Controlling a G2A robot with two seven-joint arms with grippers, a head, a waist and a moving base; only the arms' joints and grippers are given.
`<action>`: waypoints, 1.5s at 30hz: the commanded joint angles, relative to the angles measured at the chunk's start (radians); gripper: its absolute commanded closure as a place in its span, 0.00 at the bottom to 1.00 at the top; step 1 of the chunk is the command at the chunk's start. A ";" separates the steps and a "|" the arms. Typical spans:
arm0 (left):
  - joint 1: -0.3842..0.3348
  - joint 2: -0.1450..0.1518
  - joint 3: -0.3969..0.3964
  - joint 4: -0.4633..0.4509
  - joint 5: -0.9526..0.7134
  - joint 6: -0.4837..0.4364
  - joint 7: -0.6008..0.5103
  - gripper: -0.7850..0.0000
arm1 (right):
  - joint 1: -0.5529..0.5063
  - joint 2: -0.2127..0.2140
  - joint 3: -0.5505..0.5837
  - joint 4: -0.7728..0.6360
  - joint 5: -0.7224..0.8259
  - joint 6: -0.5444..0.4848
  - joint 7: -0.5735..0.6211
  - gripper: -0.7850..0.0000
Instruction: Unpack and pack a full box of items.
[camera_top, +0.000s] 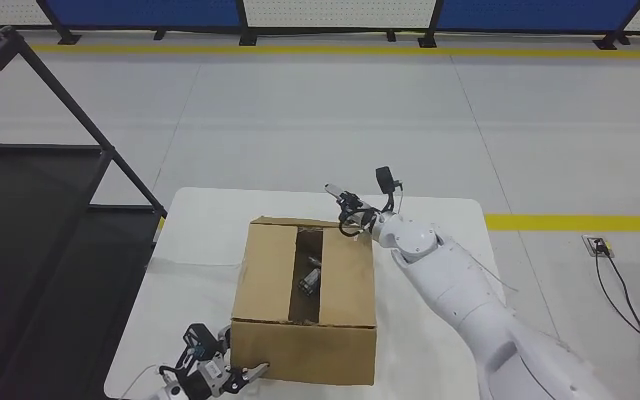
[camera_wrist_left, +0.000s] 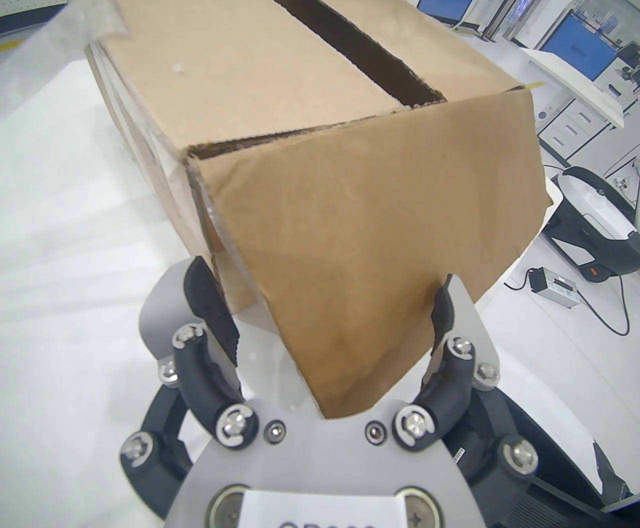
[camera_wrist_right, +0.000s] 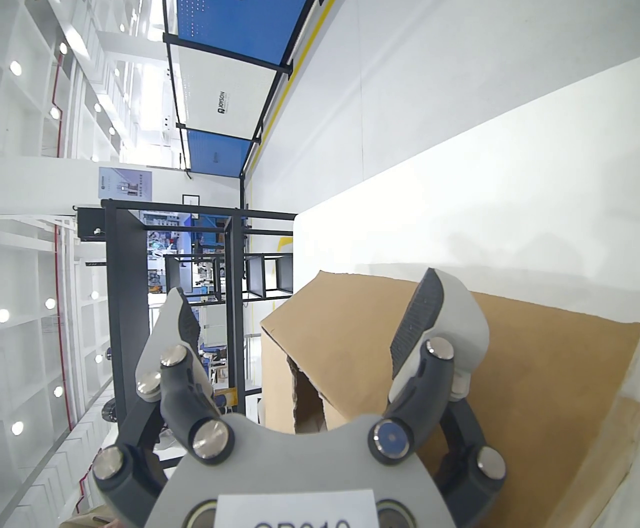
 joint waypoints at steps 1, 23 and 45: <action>-0.006 0.000 0.005 0.011 0.001 0.002 0.000 0.00 | 0.001 -0.007 0.009 0.014 0.001 -0.017 -0.009 0.00; 0.010 0.024 -0.127 0.064 -0.220 -0.102 0.088 0.00 | -0.037 0.023 0.132 -0.080 0.050 -0.292 0.494 0.00; -0.059 0.003 -0.056 0.078 -0.351 0.244 -0.014 0.00 | -0.091 0.038 0.148 -0.174 -0.017 -0.098 0.526 0.00</action>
